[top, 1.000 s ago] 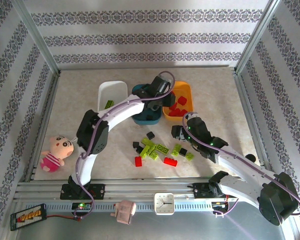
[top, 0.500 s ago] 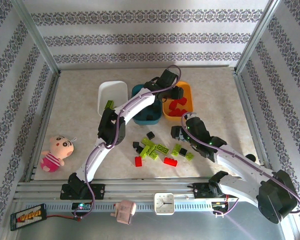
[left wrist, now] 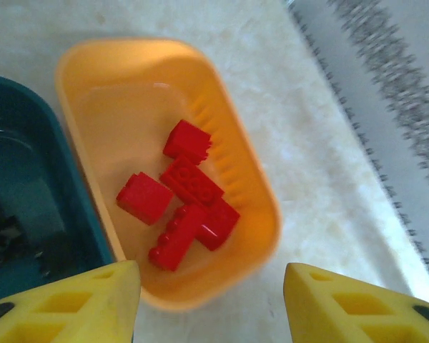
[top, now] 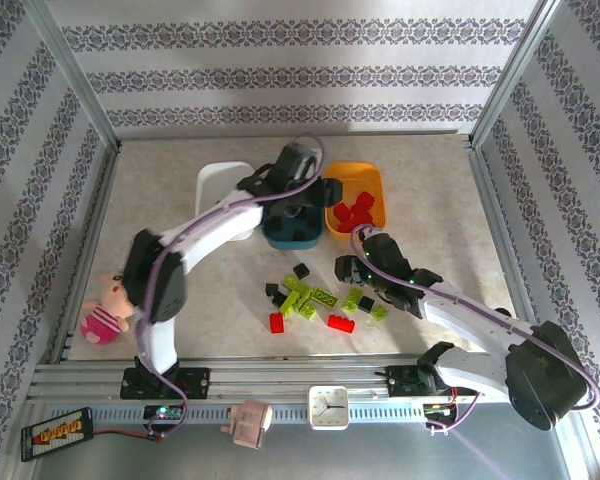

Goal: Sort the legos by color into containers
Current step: Place the lego in the container, then pick up the lego from the center of the table.

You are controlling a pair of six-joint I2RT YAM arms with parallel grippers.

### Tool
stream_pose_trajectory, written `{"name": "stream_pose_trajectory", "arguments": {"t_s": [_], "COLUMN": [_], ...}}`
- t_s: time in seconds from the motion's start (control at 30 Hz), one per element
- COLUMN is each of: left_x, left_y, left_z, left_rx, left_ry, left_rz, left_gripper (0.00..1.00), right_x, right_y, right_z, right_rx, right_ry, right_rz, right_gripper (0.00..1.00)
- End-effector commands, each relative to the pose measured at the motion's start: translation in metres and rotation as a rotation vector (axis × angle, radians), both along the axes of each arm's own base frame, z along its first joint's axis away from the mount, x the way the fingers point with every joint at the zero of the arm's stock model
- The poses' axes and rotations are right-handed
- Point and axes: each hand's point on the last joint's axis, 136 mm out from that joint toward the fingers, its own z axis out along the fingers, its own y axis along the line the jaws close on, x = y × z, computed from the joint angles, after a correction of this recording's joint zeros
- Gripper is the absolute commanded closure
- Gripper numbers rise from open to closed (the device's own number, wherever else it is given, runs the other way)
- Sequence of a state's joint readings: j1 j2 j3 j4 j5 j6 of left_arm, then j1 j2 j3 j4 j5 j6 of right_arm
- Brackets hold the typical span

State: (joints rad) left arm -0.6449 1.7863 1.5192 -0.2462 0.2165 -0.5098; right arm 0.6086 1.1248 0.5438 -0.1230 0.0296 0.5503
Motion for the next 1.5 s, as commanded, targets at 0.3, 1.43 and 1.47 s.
{"name": "stream_pose_trajectory", "arguments": {"t_s": [0.3, 1.43, 1.47], "left_x": [-0.136, -0.186, -0.186], "left_y": [0.143, 0.197, 0.198], "left_z": [-0.023, -0.076, -0.077], "left_rx": [-0.09, -0.054, -0.05], "left_ry": [-0.068, -0.005, -0.007], "left_rz": [0.215, 0.325, 0.331], "left_gripper": [0.13, 0.0, 0.0], "right_x": [0.006, 0.027, 0.027], "right_y": [0.082, 0.079, 0.081], "right_z": [-0.018, -0.08, -0.074], "right_rx": [-0.082, -0.249, -0.236], "right_ry": [0.053, 0.195, 0.181], "right_rz": [0.228, 0.121, 0.13], "right_gripper": [0.35, 0.58, 0.62]}}
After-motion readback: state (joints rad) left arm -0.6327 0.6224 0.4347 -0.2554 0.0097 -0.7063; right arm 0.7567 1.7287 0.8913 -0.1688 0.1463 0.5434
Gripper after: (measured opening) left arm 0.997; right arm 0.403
